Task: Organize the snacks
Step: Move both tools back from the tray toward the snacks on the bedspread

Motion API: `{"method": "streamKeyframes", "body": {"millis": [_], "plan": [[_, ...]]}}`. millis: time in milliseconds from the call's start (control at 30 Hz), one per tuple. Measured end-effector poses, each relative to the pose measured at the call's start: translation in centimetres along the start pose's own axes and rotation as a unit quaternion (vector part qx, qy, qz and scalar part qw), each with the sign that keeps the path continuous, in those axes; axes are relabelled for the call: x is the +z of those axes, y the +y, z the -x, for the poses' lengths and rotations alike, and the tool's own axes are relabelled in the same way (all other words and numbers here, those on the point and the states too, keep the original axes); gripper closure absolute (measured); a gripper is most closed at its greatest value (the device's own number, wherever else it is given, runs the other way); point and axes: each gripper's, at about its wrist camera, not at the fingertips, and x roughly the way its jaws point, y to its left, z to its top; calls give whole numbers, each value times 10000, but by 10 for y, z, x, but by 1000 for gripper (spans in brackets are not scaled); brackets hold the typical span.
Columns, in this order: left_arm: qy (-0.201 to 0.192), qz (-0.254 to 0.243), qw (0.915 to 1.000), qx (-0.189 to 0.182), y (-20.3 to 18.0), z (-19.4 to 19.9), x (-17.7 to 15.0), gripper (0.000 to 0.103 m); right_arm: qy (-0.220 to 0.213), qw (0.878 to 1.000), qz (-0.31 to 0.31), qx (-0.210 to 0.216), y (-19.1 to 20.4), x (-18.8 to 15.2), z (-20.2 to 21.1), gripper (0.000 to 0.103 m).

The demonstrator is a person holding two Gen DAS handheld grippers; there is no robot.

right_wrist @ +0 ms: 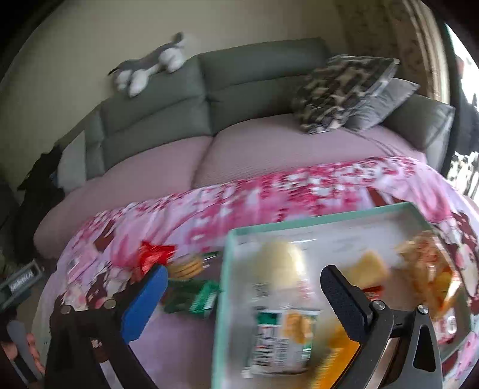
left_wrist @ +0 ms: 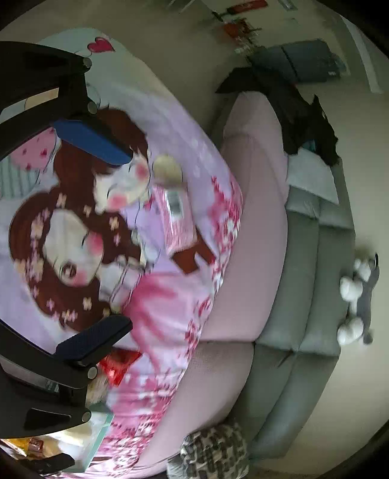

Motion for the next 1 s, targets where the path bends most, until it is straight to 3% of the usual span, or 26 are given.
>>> {"method": "streamKeyframes", "body": {"millis": [200, 367, 567, 667, 867, 1000], "plan": [[130, 465, 9987, 141, 43, -12, 7, 2, 204, 9993, 192, 267, 33, -10, -15, 0], [328, 468, 9982, 173, 52, -24, 5, 2, 378, 9982, 303, 341, 47, -17, -28, 0], [621, 278, 9973, -275, 26, -42, -3, 2, 593, 9977, 299, 171, 45, -21, -41, 1], [720, 138, 9953, -634, 5, -50, -8, 2, 696, 9968, 384, 120, 46, -23, -48, 12], [853, -48, 9884, -1260, -30, -60, -13, 2, 831, 9959, 317, 140, 43, -21, -59, 21], [900, -256, 9838, -1530, -48, -65, -16, 2, 947, 9950, 265, 157, 41, -20, -67, 23]]}}
